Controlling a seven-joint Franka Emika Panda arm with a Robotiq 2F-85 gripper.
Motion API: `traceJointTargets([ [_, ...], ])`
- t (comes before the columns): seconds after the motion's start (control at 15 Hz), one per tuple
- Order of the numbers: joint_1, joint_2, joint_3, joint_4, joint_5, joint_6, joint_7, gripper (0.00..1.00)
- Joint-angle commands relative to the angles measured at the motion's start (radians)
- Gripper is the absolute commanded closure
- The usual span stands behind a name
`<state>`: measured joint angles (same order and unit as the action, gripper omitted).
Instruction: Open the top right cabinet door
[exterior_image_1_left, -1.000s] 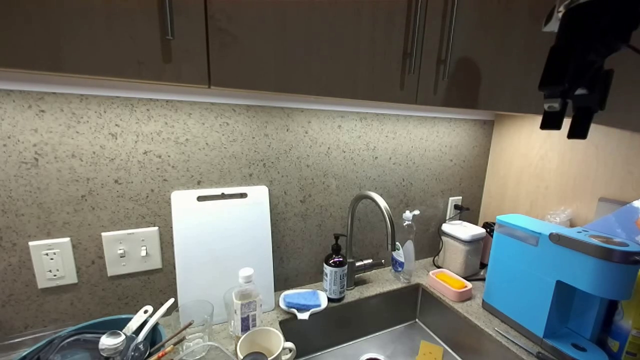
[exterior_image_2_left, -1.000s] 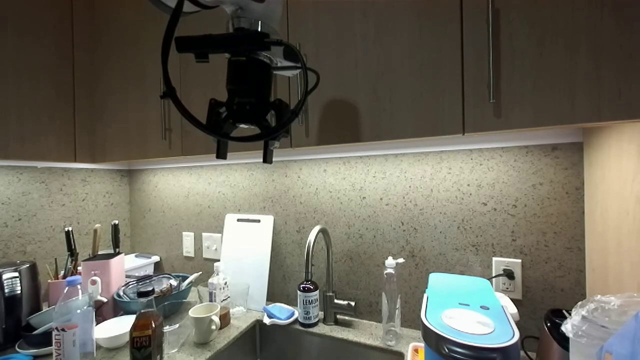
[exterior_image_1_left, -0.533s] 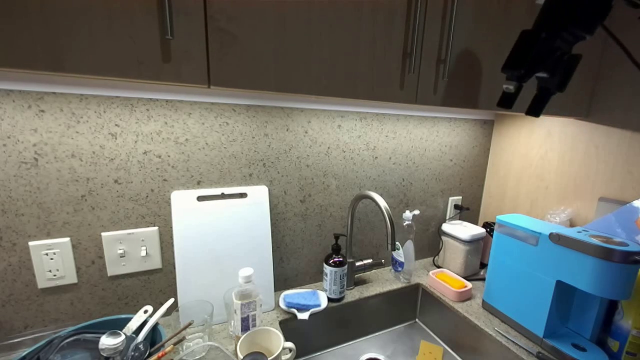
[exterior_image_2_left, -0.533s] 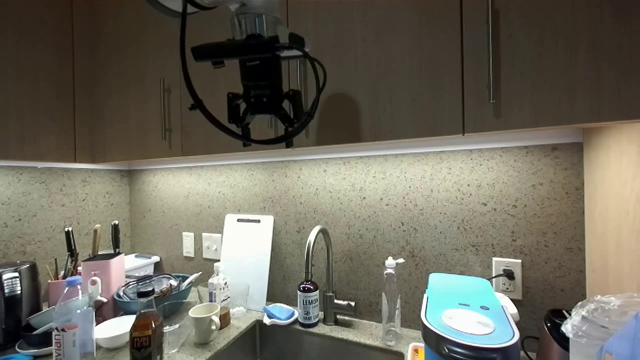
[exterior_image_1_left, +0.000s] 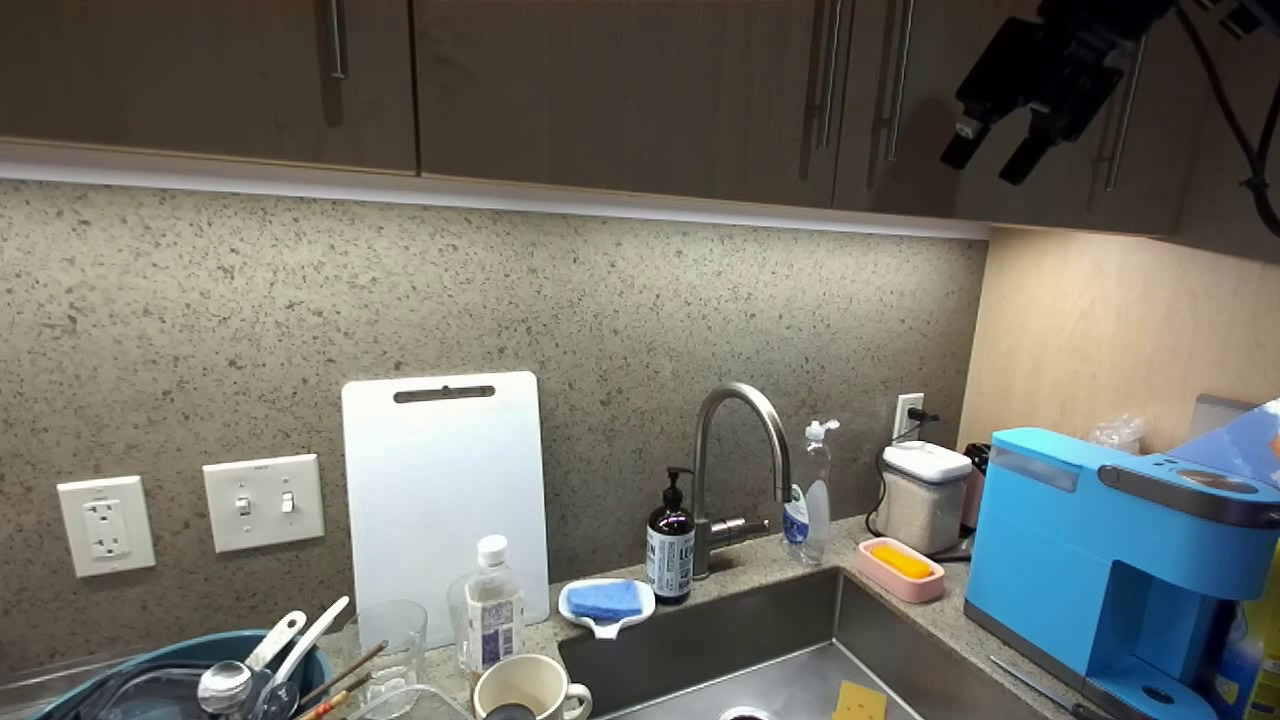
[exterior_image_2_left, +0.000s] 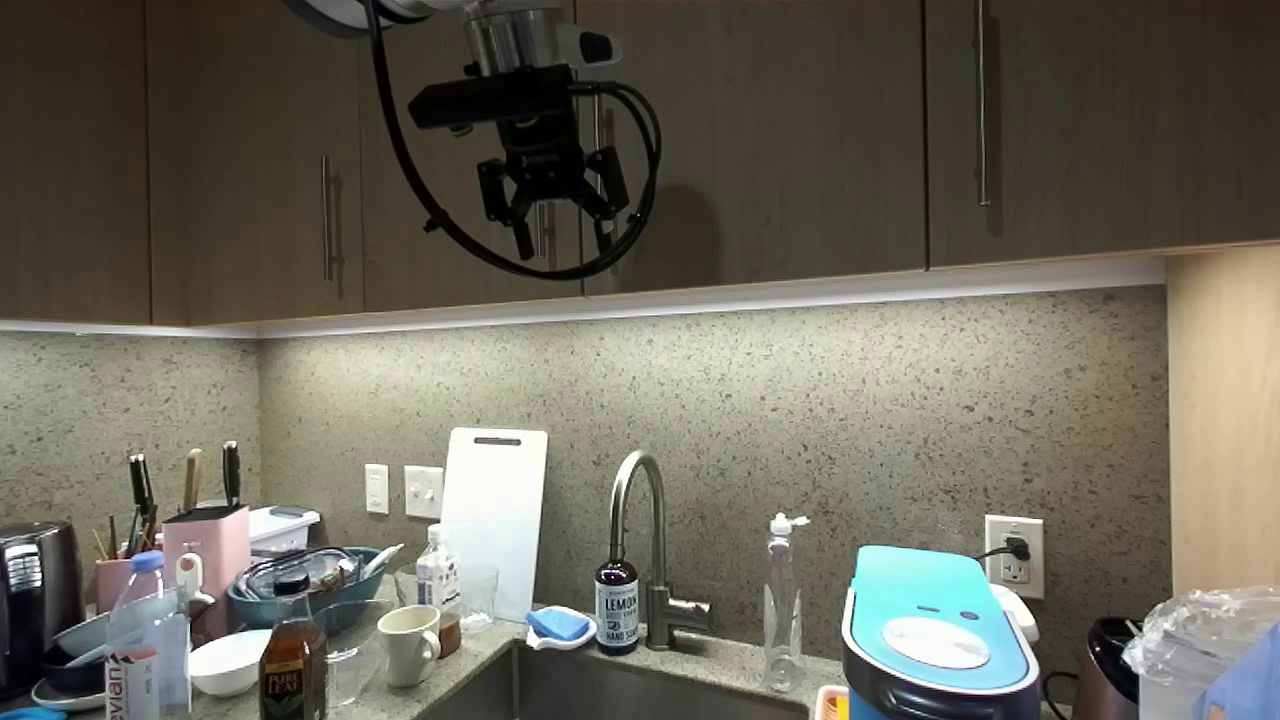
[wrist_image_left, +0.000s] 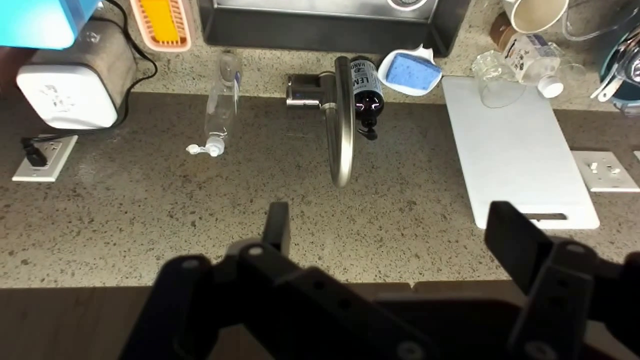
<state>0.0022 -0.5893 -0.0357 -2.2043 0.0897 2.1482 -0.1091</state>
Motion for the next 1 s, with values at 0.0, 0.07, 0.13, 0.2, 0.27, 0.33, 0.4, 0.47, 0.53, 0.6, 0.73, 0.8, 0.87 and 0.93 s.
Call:
traceJointTargets([
  [0.0,0.019,-0.009,-0.002,-0.023,0.008,0.168,-0.013,0.0],
  [0.07,0.021,-0.003,0.003,-0.019,0.005,0.229,-0.007,0.0],
  [0.13,0.026,-0.001,0.006,-0.021,0.003,0.297,-0.005,0.0],
  [0.2,0.03,-0.001,0.01,-0.025,-0.001,0.365,0.0,0.0],
  [0.27,0.035,-0.001,0.012,-0.03,0.0,0.435,0.003,0.0],
  [0.33,0.035,0.0,0.016,-0.037,-0.001,0.505,0.013,0.0],
  [0.4,0.035,0.002,0.016,-0.04,-0.003,0.536,0.02,0.0],
  [0.47,0.039,0.007,0.007,-0.013,-0.009,0.455,0.009,0.0],
  [0.53,0.04,0.008,0.008,-0.016,-0.01,0.485,0.01,0.0],
  [0.6,0.04,0.008,0.009,-0.018,-0.01,0.496,0.011,0.0],
  [0.73,0.035,0.013,0.013,-0.029,-0.01,0.556,0.018,0.0],
  [0.8,0.025,0.024,0.021,-0.037,-0.018,0.623,0.026,0.0],
  [0.87,0.024,0.037,0.021,-0.037,-0.02,0.675,0.025,0.0],
  [0.93,0.023,0.051,0.022,-0.037,-0.023,0.726,0.023,0.0],
])
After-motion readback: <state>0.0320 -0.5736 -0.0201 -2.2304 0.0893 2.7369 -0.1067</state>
